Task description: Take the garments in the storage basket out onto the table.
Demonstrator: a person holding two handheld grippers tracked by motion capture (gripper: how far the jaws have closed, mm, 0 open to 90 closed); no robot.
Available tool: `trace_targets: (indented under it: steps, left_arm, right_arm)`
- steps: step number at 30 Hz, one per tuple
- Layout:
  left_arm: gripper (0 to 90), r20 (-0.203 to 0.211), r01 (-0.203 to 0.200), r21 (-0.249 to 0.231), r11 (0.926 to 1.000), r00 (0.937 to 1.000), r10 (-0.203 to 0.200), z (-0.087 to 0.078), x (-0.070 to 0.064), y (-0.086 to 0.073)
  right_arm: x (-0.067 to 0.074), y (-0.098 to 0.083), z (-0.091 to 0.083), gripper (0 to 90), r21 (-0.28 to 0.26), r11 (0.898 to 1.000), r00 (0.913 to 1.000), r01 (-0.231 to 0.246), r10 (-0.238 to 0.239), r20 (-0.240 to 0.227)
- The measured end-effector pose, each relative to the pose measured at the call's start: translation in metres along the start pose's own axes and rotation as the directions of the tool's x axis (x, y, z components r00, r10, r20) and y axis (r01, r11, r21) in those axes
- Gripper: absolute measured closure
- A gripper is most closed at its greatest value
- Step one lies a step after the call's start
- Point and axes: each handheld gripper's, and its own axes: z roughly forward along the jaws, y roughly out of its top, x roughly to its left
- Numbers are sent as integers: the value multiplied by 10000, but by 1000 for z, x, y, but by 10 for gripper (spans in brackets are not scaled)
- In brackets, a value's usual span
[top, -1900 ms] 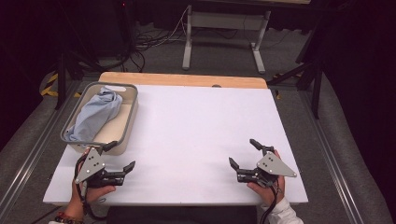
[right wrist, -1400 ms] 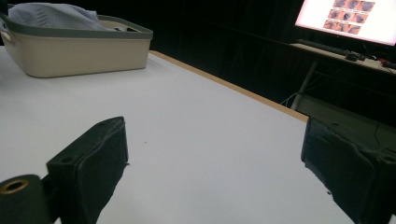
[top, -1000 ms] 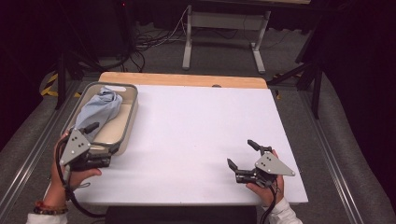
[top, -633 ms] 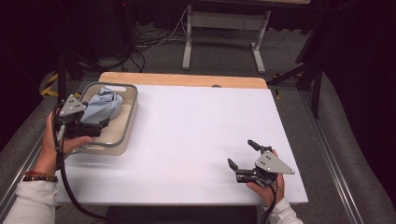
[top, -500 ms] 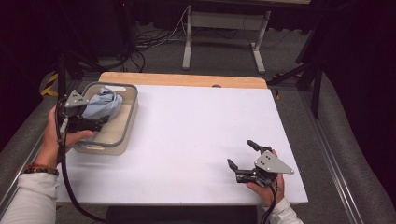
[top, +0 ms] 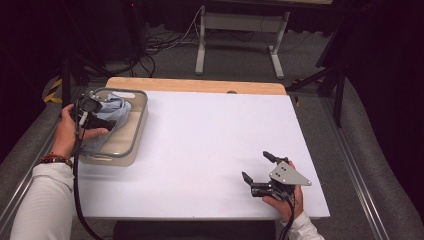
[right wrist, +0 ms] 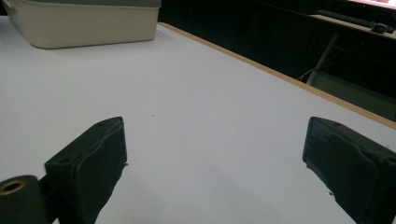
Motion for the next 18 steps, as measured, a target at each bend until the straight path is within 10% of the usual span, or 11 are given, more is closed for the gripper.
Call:
trace_targets:
  steps: [7, 18]
  left_arm:
    - [234, -154, -445, 1707, 9843, 9987, 478, 19, -4, -1]
    - [584, 18, -545, 2203, 9739, 9985, 555, 29, -9, 0]
  right_arm:
    - [1, -2, 3, 72, 226, 9997, 9999, 38, -35, -131]
    - [0, -3, 3, 80, 308, 9995, 9998, 34, -27, -213]
